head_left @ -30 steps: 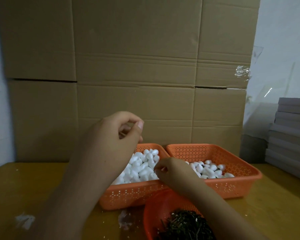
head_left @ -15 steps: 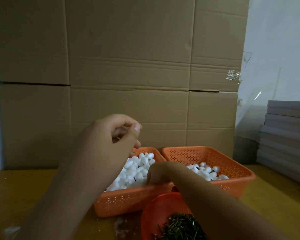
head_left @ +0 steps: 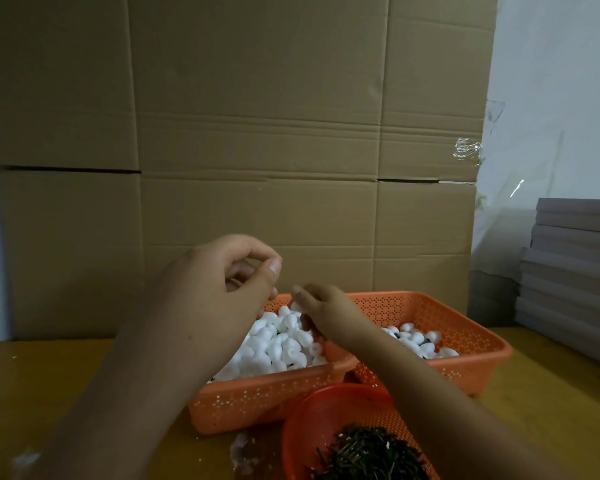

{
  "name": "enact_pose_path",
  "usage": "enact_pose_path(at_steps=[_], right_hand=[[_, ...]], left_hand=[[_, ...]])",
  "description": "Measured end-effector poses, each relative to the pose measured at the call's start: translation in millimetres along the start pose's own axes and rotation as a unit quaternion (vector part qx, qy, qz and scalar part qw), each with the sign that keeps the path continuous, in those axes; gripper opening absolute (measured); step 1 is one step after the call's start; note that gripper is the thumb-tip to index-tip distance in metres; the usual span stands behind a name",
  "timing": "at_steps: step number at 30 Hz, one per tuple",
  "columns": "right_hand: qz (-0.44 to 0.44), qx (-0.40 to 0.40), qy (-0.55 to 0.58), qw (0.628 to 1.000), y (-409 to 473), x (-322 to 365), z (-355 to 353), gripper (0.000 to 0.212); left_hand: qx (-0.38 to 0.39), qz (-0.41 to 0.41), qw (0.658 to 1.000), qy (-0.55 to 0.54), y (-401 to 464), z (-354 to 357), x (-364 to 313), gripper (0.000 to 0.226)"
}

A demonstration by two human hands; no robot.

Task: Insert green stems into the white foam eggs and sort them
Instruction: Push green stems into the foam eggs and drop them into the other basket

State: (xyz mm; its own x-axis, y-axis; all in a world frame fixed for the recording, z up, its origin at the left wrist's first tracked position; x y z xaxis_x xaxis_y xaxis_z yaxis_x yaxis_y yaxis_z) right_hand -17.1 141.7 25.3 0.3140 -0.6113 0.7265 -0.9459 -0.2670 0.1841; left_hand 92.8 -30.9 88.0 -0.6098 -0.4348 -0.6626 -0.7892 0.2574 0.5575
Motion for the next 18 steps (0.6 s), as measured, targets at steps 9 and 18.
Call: enact_pose_path(at_steps=[9, 18], right_hand=[[-0.145, 0.075, 0.362, 0.918, -84, 39, -9, 0.034], [-0.175, 0.045, 0.368, 0.912, -105, 58, -23, 0.027]], left_hand=[[0.058, 0.007, 0.998, 0.038, -4, 15, -5, 0.018], [-0.001, 0.064, 0.997, 0.041, -5, 22, -13, 0.020]])
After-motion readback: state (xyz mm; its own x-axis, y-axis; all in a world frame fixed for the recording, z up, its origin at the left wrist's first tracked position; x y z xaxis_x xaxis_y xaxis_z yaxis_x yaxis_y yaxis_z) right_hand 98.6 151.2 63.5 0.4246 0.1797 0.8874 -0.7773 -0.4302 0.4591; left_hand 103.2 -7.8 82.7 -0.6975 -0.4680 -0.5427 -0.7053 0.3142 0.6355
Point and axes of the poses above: each hand's wrist, its own y-axis towards the middle knuckle, its own z-axis out of the palm, x = y × z, the point moved 2 cm from there along y, towards the middle knuckle, and after that the axes turned 11 degrees about x, right-handed, at the moved point
